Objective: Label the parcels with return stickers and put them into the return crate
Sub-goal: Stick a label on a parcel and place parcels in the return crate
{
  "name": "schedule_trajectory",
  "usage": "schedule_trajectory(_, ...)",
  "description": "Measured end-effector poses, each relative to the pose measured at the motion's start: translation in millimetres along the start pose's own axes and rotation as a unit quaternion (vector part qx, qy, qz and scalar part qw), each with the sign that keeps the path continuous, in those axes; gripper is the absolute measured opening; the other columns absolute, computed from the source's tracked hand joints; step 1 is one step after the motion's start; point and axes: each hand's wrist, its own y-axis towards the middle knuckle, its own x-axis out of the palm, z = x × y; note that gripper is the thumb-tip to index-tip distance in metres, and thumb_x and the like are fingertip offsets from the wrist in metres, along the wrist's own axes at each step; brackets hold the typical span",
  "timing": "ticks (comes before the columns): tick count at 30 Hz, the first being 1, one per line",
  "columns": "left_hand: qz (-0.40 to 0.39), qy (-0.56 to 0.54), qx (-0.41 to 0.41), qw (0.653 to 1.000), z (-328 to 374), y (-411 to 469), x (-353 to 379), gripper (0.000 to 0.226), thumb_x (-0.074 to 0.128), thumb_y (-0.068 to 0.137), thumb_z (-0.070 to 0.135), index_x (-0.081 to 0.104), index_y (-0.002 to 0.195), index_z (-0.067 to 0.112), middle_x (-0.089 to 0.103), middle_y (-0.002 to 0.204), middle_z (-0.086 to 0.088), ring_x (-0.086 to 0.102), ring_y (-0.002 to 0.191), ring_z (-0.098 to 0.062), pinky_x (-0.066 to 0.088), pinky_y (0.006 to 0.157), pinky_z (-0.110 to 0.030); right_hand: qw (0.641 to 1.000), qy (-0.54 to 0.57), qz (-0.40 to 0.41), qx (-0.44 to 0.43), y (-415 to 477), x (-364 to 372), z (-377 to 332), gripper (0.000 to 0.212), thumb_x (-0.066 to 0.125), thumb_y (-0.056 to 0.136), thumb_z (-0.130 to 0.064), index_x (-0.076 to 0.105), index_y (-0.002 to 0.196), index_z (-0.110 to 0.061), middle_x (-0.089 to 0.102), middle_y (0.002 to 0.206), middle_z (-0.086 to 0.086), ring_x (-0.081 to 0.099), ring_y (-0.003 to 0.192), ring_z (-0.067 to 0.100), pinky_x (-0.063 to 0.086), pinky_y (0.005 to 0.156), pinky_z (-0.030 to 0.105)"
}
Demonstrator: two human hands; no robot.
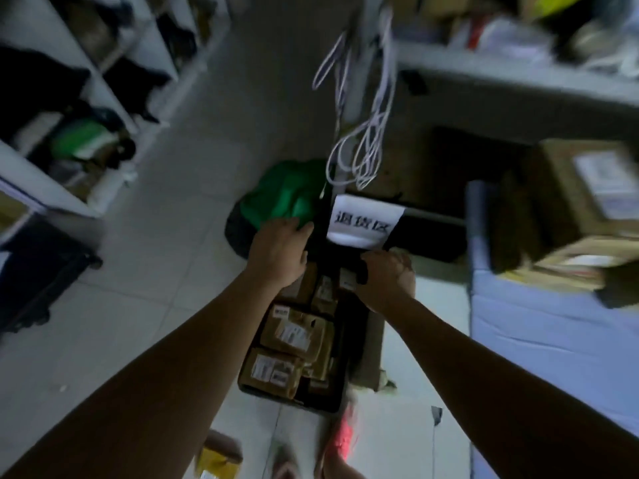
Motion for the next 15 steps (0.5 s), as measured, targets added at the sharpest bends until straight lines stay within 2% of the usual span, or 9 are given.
schedule_trajectory(4,0.036,0.071,0.019,0.997,53,-2,-89,0.053,0.063,0.089,0.034,0.052,0.14,0.024,0.064,0.121,-0.008,0.058,0.111,-0.031,0.038,0.107,-0.048,0.998,-0.011,0.062,0.02,-48,-88,33,0.039,0.071,0.078,-0.043,0.069,0.115,-0.03,0.07,0.115,-0.004,0.063,0.113,0.023,0.036,0.111,0.037)
schedule_trajectory(7,0.05,0.076,0.031,0.995,94,-20,-131,0.05,0.059,0.091,0.036,0.051,0.139,0.024,0.059,0.131,-0.006,0.054,0.121,-0.03,0.031,0.114,-0.049,0.994,-0.002,0.088,0.06,-96,-140,63,0.036,0.069,0.08,-0.042,0.069,0.115,-0.033,0.071,0.114,-0.005,0.064,0.113,0.023,0.038,0.105,0.034)
schedule_trajectory(11,0.061,0.068,0.067,0.994,156,-54,-169,0.044,0.059,0.091,0.033,0.054,0.134,0.025,0.059,0.134,-0.001,0.053,0.124,-0.027,0.033,0.111,-0.043,0.992,-0.005,0.087,0.091,-159,-182,108,0.042,0.074,0.081,-0.044,0.063,0.12,-0.032,0.067,0.119,-0.001,0.062,0.118,0.024,0.041,0.103,0.037)
schedule_trajectory(15,0.04,0.065,0.091,0.993,214,-71,-203,0.041,0.059,0.09,0.036,0.053,0.129,0.026,0.061,0.125,-0.004,0.058,0.116,-0.027,0.044,0.1,-0.043,0.987,-0.006,0.11,0.115,-206,-206,144,0.05,0.073,0.082,-0.049,0.06,0.128,-0.034,0.065,0.126,0.0,0.059,0.122,0.025,0.041,0.109,0.042)
